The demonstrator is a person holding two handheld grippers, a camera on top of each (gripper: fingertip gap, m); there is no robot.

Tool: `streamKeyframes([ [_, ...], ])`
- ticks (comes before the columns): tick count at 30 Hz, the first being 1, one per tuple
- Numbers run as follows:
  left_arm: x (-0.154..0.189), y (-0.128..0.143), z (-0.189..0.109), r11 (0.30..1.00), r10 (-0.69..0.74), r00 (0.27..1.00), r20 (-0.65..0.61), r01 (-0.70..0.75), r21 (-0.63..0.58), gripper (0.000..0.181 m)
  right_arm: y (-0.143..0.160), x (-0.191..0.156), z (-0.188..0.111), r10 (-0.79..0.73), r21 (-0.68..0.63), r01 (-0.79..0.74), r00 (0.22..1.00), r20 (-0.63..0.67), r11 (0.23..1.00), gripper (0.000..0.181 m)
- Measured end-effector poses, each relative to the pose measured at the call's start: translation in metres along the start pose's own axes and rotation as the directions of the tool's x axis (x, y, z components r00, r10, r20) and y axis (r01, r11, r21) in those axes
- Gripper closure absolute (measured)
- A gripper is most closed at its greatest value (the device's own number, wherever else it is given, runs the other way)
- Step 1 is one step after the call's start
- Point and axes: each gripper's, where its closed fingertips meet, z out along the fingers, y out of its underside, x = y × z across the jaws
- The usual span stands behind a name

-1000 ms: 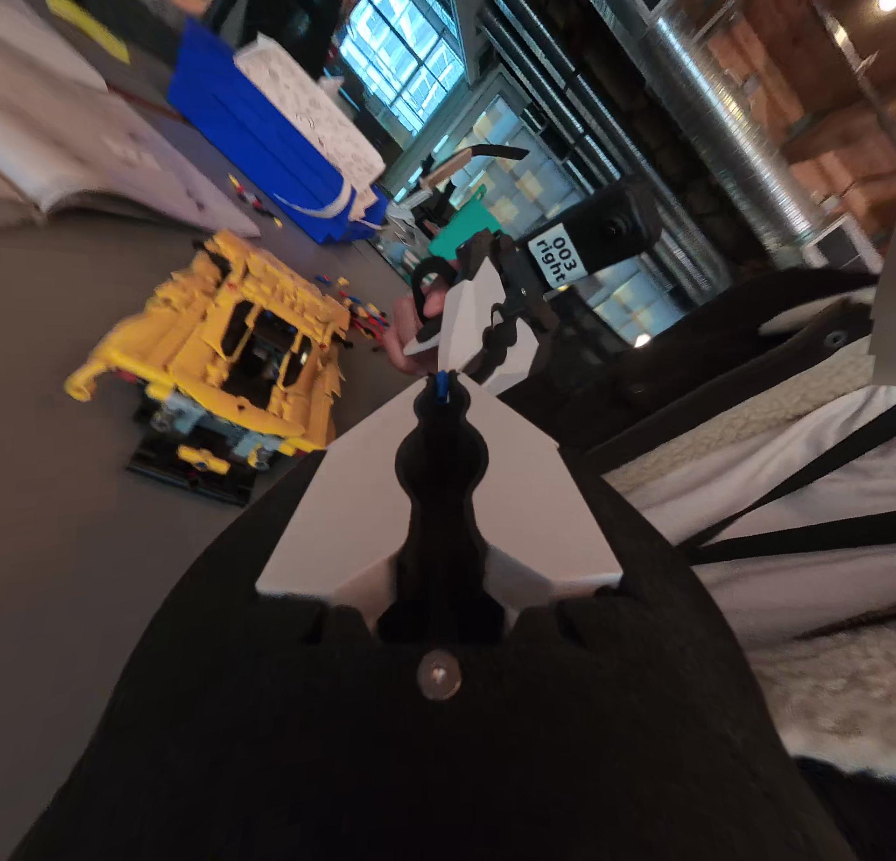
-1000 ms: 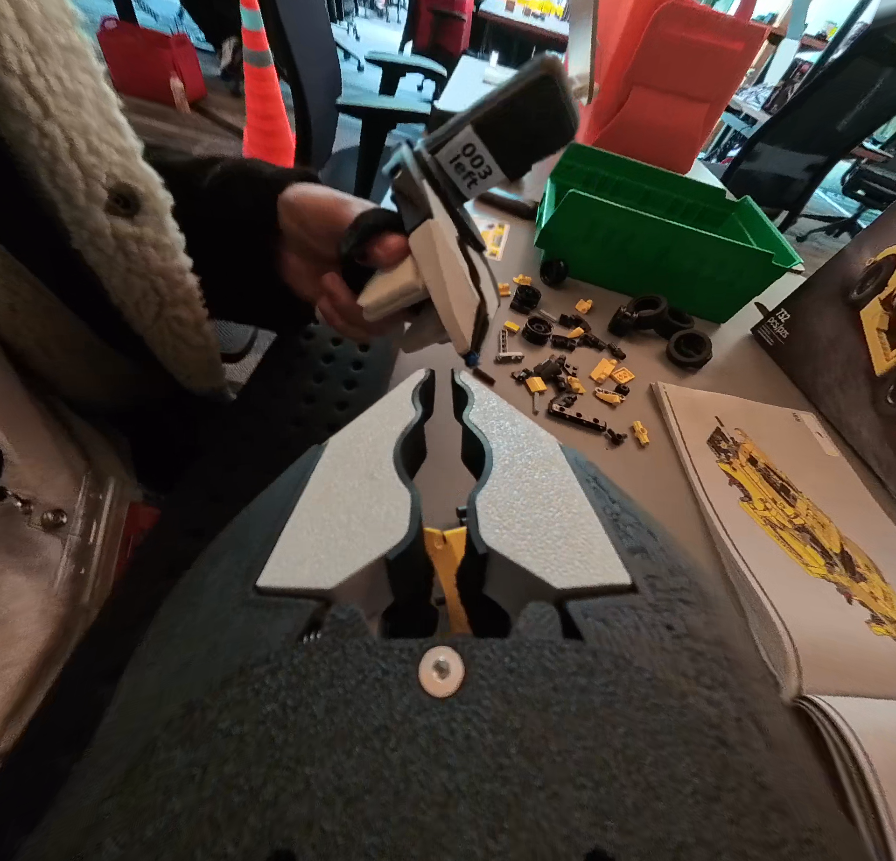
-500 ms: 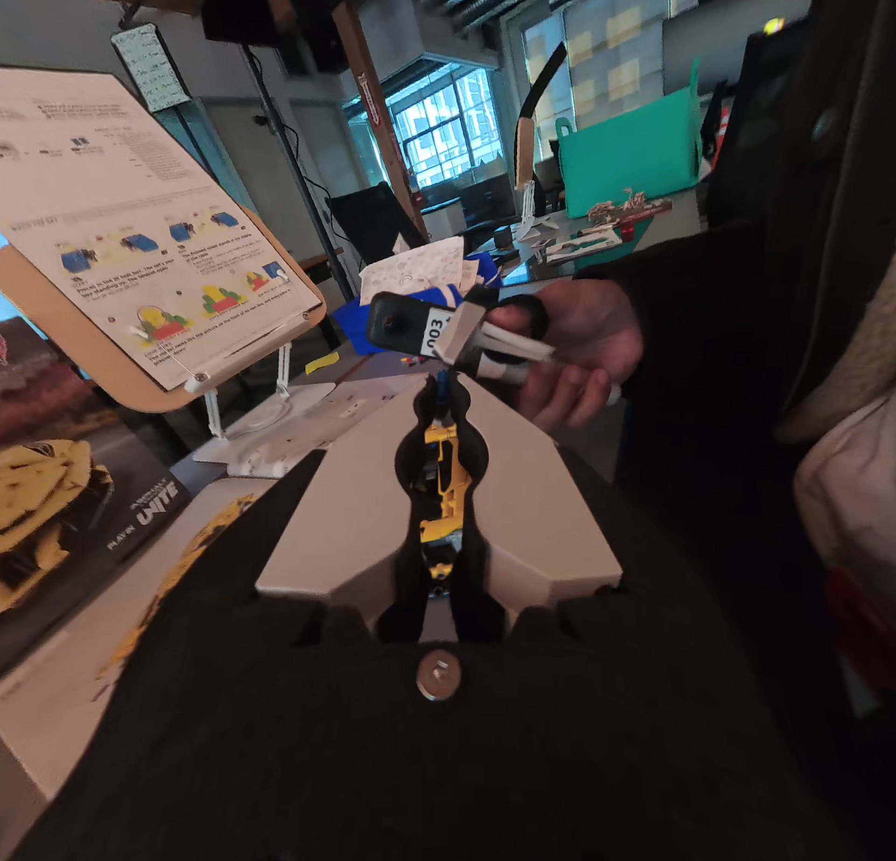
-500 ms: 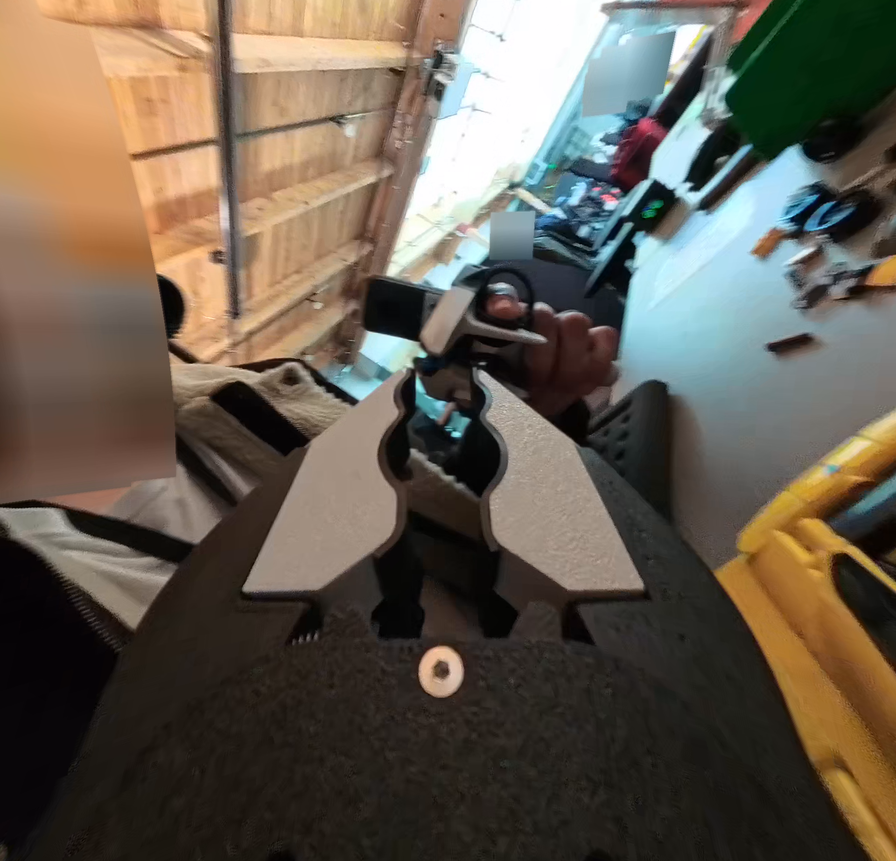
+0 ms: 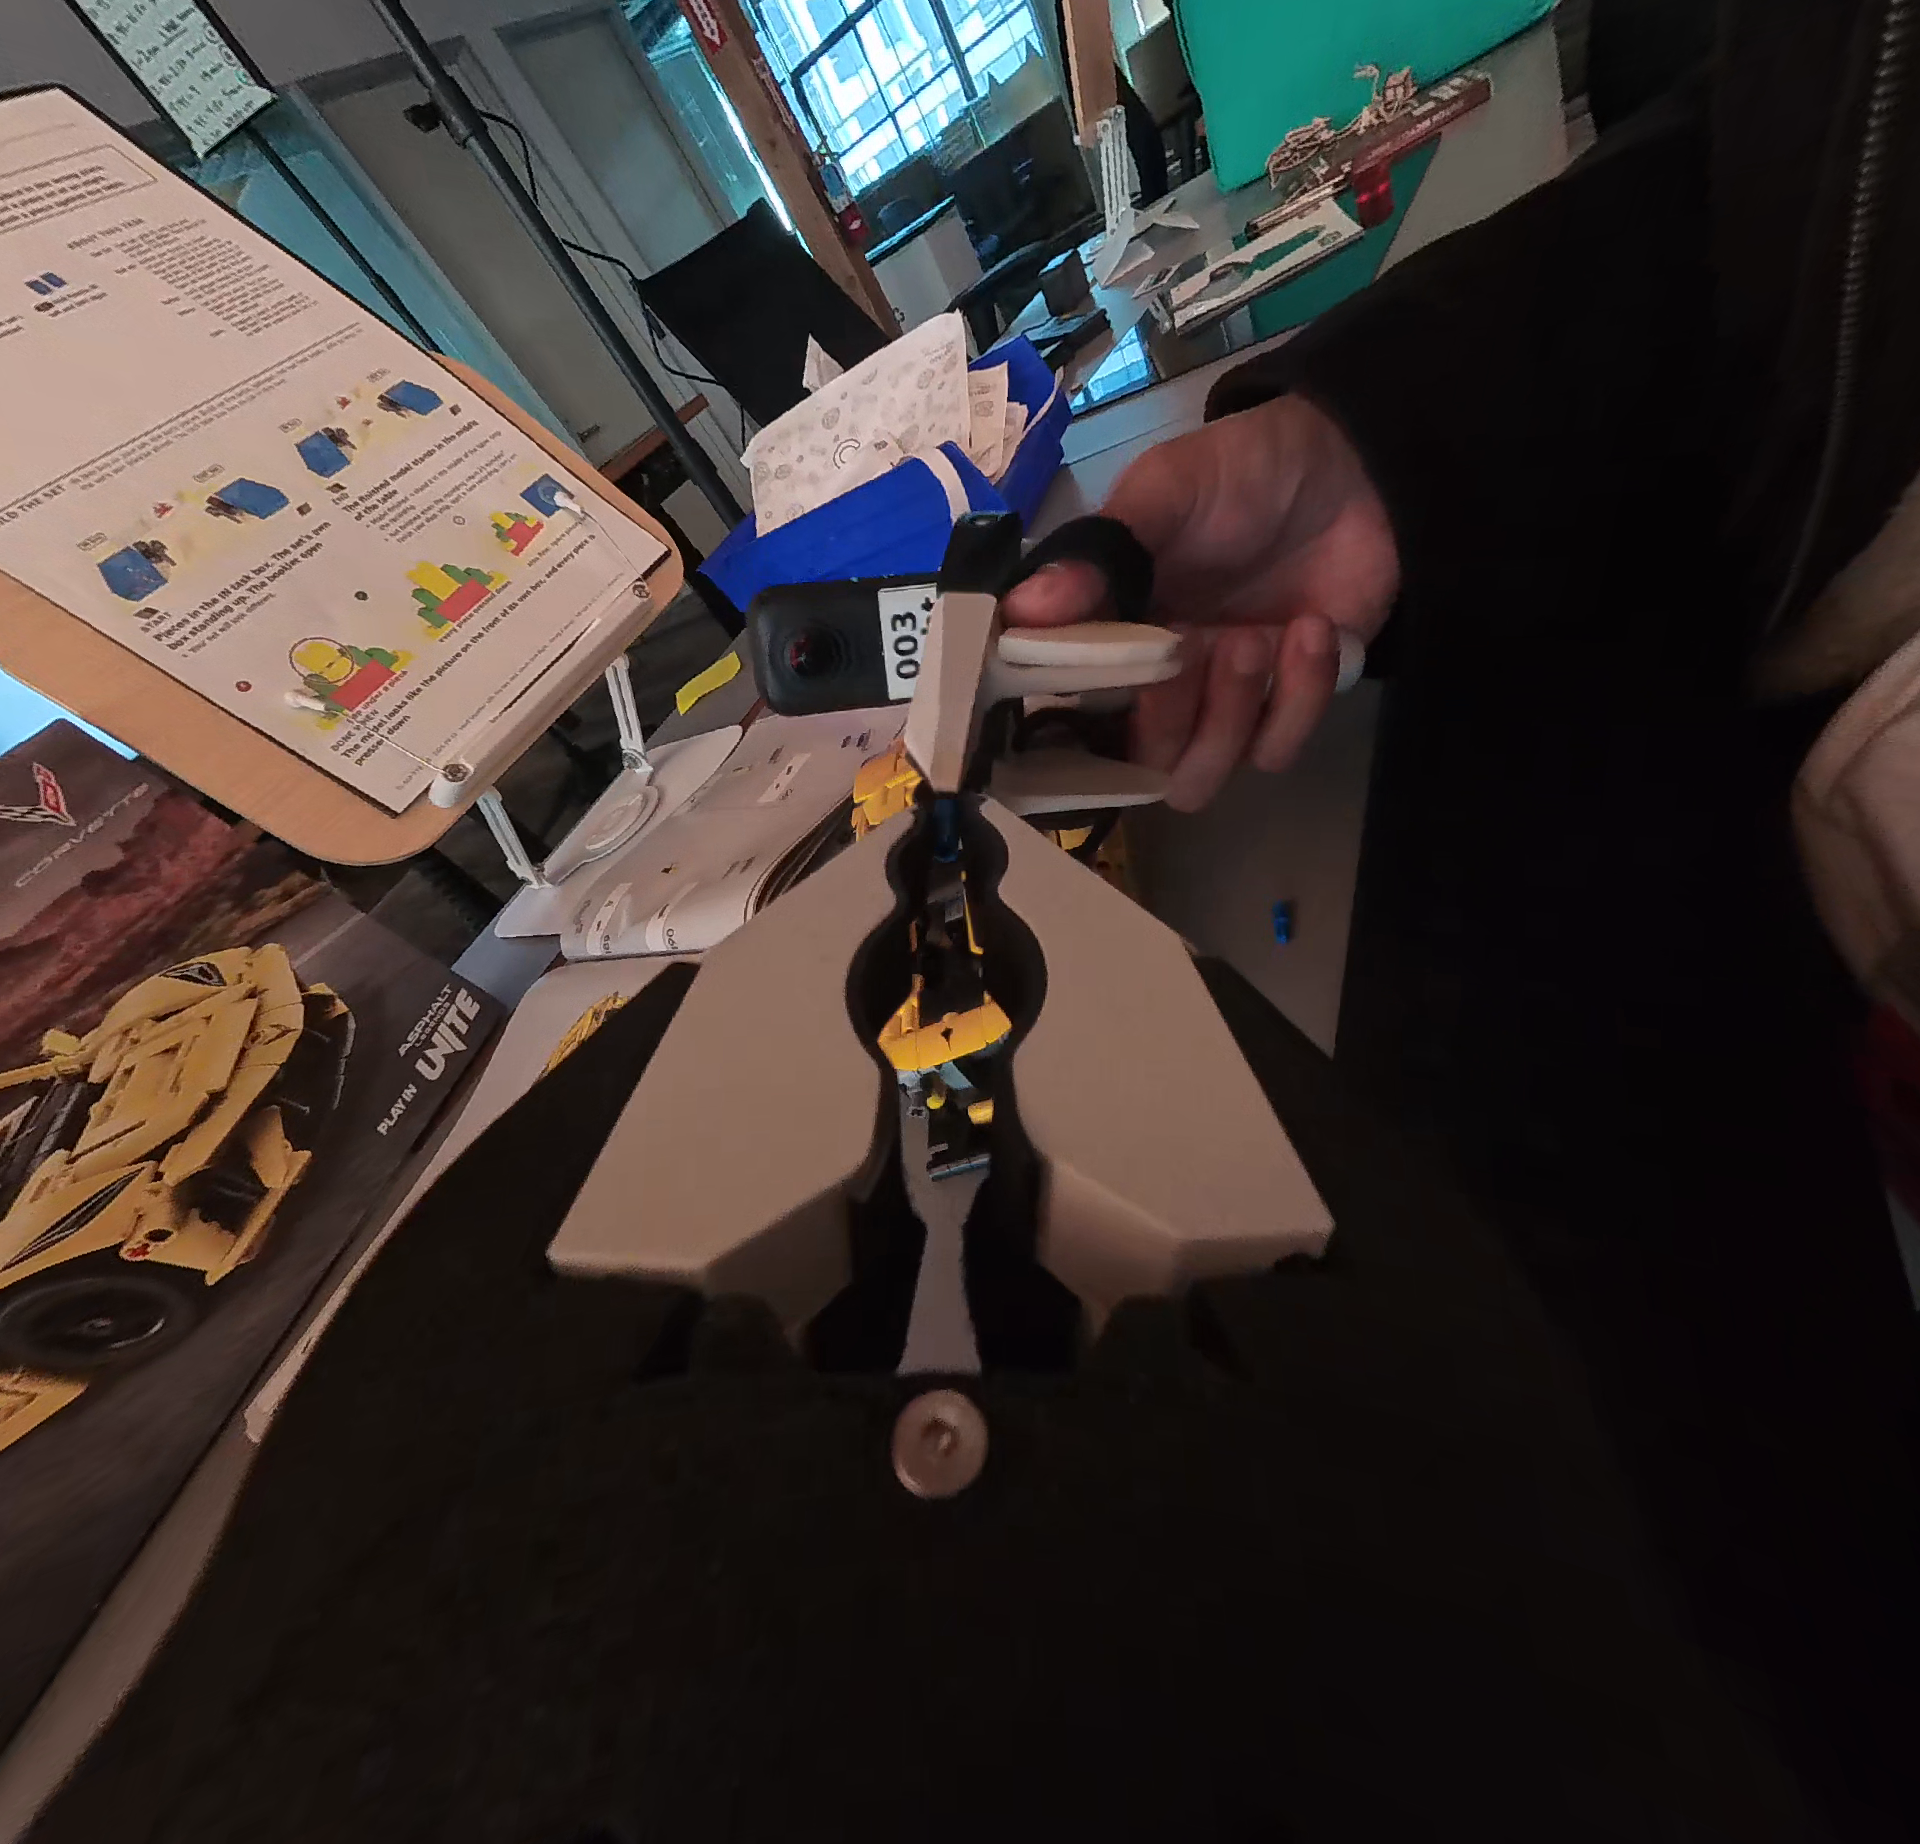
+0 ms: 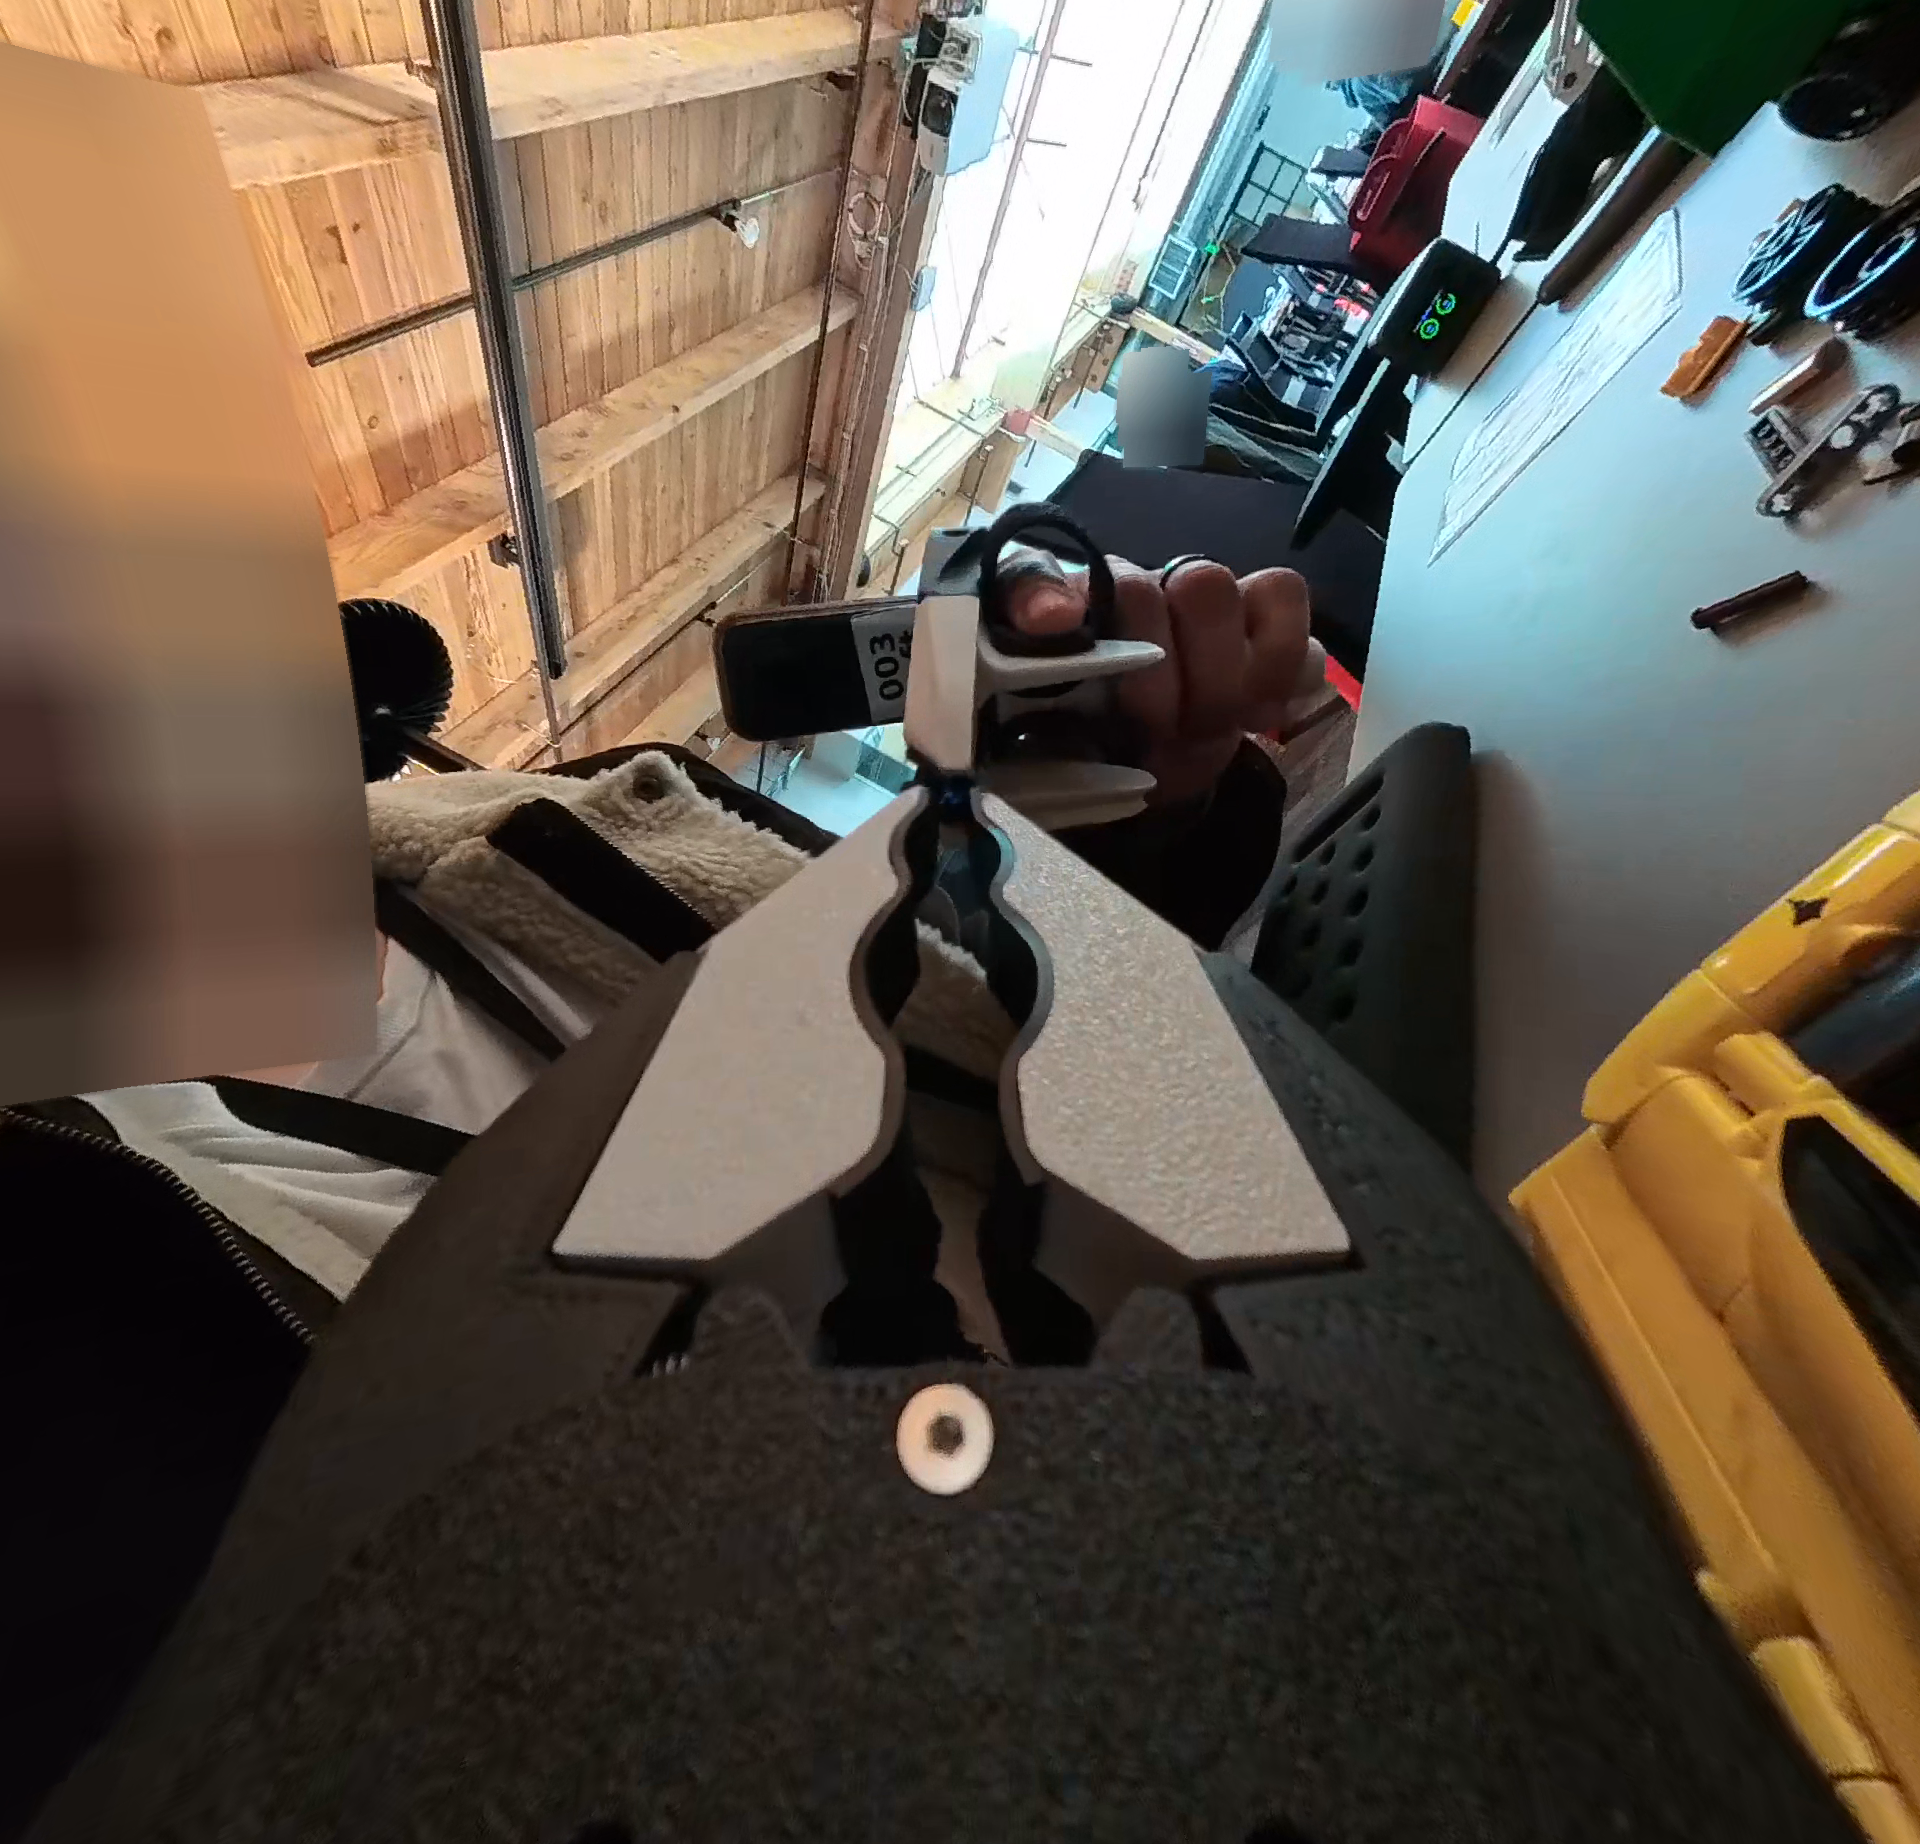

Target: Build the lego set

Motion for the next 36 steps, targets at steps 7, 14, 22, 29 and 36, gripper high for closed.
streamKeyframes([
  [7, 0.0, -0.006, -0.003, 0.988, -0.147, 0.989, 0.004, 0.147, 0.048, 0.175, 0.001, -0.005, 0.002, 0.026, -0.018, -0.026, 0.999, 0.032, 1.0, 0.178],
  [14, 0.005, -0.011, -0.006, 0.976, -0.188, 0.981, -0.041, 0.191, 0.101, 0.167, 0.006, -0.006, 0.003, 0.049, -0.049, -0.047, 0.998, 0.039, 0.998, 0.179],
  [22, 0.008, -0.009, -0.005, 0.98, -0.171, 0.984, -0.042, 0.175, 0.095, 0.176, 0.008, -0.008, 0.005, 0.085, -0.054, -0.081, 0.993, 0.077, 0.995, 0.179],
  [29, 0.007, -0.002, -0.004, 0.964, -0.262, 0.964, -0.043, 0.263, 0.023, 0.176, 0.007, -0.002, 0.003, 0.041, -0.046, -0.039, 0.999, 0.036, 0.998, 0.178],
  [36, -0.033, 0.042, -0.015, 0.795, -0.607, 0.79, 0.085, 0.605, 0.048, 0.177, -0.034, 0.004, -0.044, -0.66, -0.15, 0.662, 0.645, -0.385, 0.734, 0.149],
])
